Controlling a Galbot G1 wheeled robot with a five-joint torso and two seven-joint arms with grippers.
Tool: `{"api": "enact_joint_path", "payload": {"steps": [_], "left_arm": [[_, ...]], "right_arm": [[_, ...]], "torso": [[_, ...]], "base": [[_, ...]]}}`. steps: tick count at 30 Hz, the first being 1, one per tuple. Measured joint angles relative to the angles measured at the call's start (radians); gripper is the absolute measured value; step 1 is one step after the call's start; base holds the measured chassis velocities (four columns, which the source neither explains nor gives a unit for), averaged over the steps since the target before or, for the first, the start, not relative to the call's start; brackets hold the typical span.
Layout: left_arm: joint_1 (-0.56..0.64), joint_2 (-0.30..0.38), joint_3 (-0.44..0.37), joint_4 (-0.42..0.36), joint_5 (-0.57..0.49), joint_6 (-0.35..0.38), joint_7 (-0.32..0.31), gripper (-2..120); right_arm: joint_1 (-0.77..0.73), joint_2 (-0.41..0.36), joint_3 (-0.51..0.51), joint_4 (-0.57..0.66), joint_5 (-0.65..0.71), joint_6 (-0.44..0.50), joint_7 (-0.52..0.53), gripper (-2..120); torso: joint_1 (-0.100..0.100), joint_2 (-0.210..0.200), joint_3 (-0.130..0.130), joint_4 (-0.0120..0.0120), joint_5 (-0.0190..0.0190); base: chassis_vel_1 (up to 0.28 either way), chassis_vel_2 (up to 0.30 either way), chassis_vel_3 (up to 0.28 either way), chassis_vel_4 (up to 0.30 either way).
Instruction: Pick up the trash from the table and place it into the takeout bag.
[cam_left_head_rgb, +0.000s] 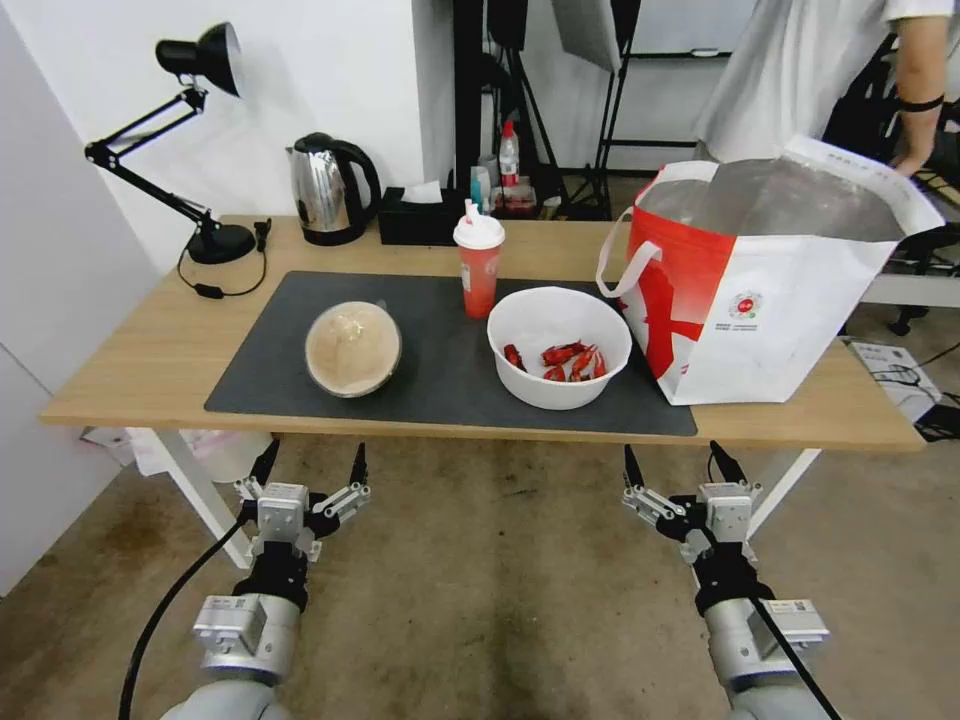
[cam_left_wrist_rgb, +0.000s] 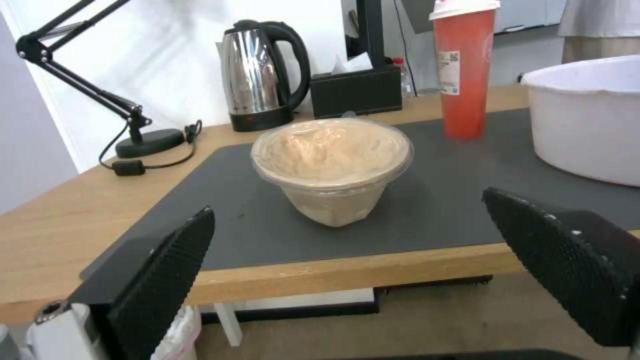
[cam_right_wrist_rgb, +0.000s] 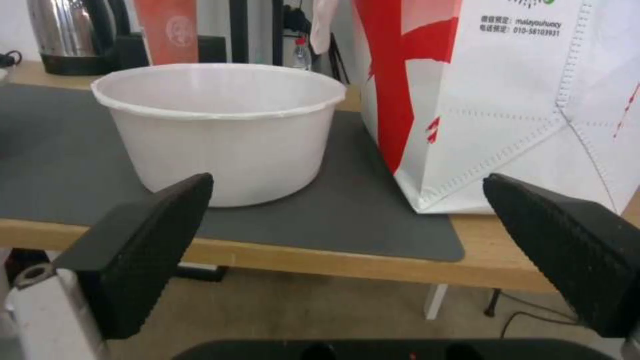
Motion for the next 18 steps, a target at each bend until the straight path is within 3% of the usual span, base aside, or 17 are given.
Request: {"api": "enact_joint_path", "payload": {"steps": [18], "left_arm": [[0.000, 0.000, 0.000, 0.000, 0.000, 0.000, 0.000, 100]], "right_arm": [[0.000, 0.000, 0.000, 0.000, 0.000, 0.000, 0.000, 100]], "torso": [[0.000, 0.000, 0.000, 0.0000, 0.0000]], "base": [[0.000, 0.000, 0.000, 0.000]]}}
